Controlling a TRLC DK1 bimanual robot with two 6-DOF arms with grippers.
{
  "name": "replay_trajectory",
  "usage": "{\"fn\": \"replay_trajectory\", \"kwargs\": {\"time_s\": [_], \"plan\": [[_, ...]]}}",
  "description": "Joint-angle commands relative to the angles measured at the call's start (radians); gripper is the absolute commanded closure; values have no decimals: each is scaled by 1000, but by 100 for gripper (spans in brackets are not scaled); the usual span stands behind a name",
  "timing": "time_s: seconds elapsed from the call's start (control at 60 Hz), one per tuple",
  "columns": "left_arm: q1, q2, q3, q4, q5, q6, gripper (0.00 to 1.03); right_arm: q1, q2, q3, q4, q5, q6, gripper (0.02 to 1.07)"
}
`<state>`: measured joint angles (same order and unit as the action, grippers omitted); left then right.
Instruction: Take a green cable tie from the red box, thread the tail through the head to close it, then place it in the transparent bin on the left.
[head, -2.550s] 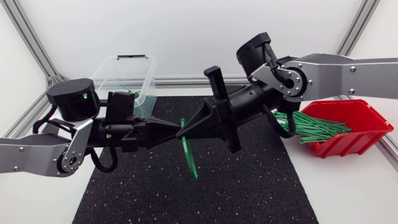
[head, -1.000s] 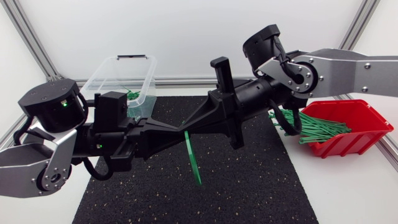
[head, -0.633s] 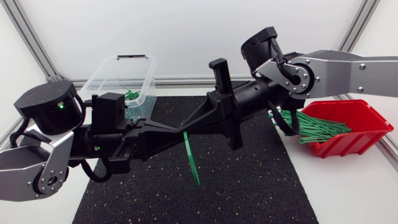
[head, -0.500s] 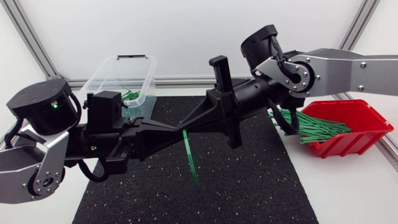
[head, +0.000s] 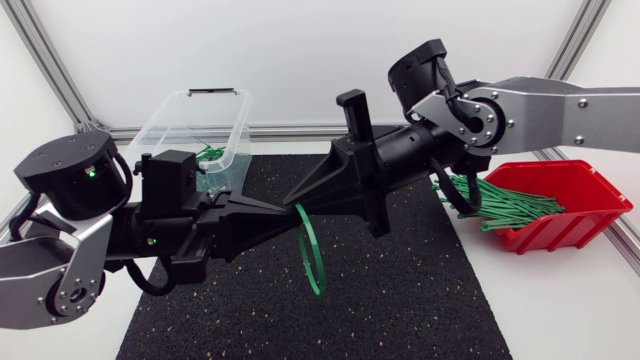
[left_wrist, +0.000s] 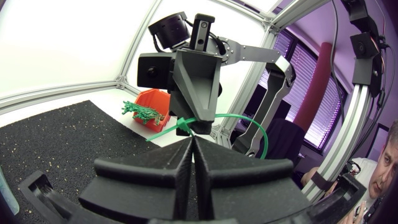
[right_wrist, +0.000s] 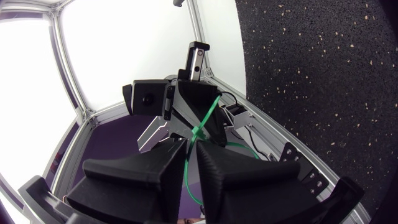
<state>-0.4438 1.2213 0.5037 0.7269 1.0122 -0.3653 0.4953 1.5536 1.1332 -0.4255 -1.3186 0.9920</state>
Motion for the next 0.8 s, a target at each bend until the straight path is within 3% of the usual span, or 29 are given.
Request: {"fn": "replay_trajectory", "kwargs": {"time_s": [0.0, 0.45, 0.783], "plan": [[-7, 14, 12, 42, 22, 26, 100, 2, -6, -18, -4, 32, 17, 80], [76, 61, 48, 42, 23, 35, 100, -20, -75, -53, 5, 32, 14, 79], [39, 52, 41, 39, 23, 28, 100, -67, -21, -47, 25, 27, 13, 79]]}}
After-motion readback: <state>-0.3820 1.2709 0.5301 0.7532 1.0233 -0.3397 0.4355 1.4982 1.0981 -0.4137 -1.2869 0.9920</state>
